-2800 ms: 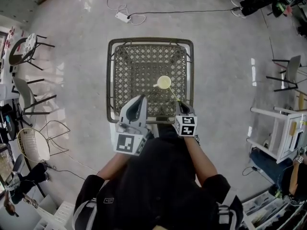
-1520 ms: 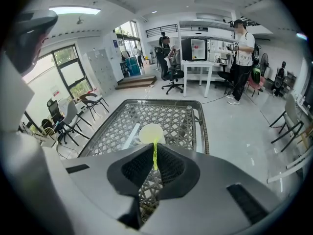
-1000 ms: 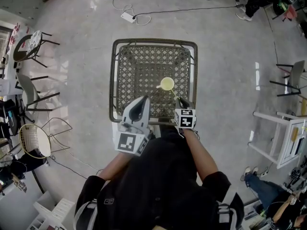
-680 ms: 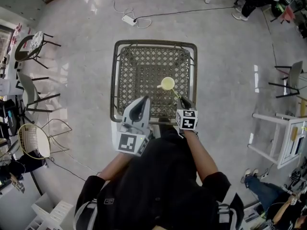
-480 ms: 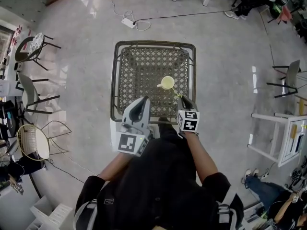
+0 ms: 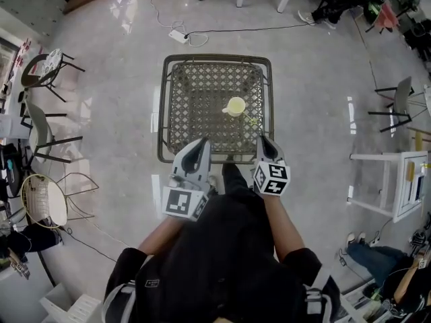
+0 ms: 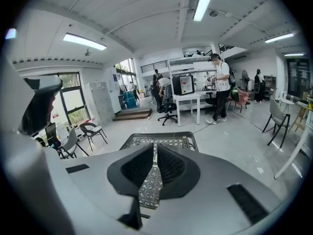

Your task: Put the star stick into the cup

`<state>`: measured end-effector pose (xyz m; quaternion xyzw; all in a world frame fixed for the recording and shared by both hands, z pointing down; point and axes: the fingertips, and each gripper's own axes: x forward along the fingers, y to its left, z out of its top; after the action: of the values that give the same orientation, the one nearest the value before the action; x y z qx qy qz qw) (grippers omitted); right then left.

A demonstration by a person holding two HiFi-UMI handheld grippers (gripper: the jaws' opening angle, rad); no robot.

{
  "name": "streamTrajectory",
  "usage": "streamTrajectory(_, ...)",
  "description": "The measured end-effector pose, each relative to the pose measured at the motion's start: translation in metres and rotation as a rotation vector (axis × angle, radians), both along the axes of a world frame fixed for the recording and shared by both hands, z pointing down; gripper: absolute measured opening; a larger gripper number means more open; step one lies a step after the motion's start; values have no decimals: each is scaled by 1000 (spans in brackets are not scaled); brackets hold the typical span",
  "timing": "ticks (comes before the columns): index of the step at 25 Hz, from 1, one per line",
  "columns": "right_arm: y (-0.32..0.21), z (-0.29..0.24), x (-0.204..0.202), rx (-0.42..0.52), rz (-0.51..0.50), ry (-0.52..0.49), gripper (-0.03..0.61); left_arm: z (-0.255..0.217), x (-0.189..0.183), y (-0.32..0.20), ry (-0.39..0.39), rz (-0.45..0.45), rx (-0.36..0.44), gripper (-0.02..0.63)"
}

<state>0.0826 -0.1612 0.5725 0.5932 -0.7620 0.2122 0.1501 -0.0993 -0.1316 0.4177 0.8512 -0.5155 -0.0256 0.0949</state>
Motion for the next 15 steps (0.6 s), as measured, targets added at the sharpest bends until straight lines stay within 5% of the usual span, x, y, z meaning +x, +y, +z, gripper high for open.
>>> streamTrajectory(15,86,-100,-1,221,25,-47,15,-13,0,61,18,3,15,15)
